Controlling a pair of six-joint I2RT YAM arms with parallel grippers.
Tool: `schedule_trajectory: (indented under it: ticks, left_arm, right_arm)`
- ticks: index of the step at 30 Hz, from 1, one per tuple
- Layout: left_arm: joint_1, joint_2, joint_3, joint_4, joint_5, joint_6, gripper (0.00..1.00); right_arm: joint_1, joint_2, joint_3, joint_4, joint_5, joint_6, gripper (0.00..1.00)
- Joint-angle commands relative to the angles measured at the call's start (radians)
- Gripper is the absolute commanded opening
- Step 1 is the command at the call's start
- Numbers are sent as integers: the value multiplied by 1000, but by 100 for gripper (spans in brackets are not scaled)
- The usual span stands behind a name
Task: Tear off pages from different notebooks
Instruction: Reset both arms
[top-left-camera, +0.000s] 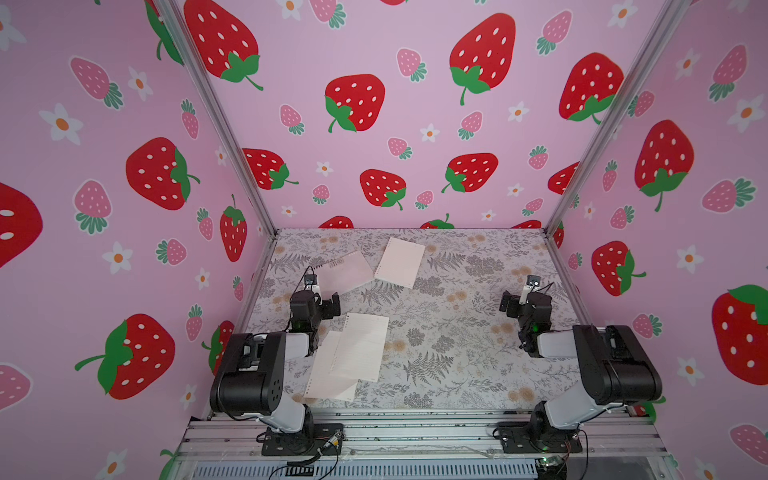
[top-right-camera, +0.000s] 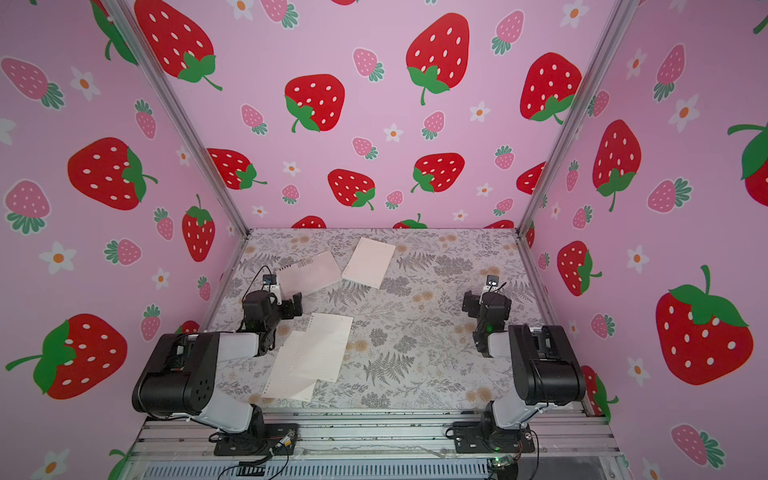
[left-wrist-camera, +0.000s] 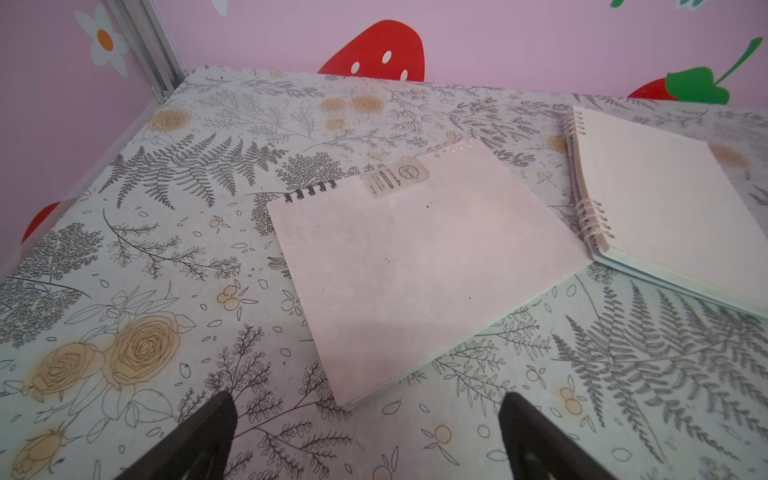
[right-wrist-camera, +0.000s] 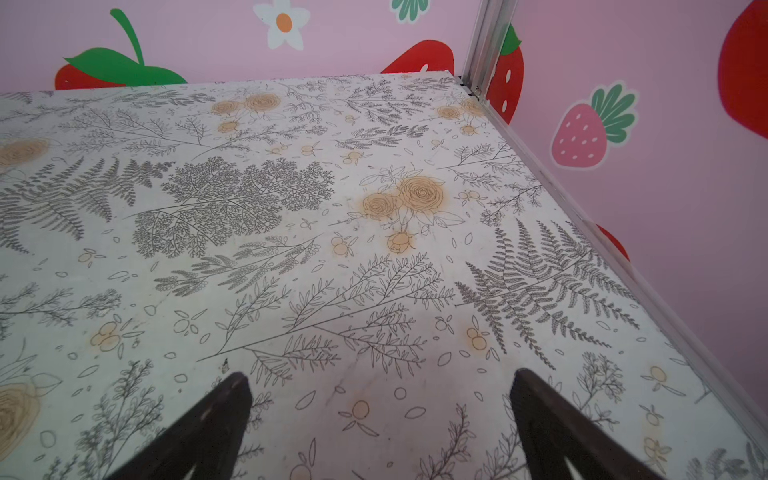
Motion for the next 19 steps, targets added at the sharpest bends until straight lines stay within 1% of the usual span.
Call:
schedule_trajectory:
  ticks: [1,19]
  left_arm:
    - [-3,-2,4,32,-17,-2,99]
    - [-3,-2,4,30,-17,-3,99]
  right_arm:
    - [-4,-8,12,5,-11,10,100]
    - [-4,-11,12,2,-12,12,100]
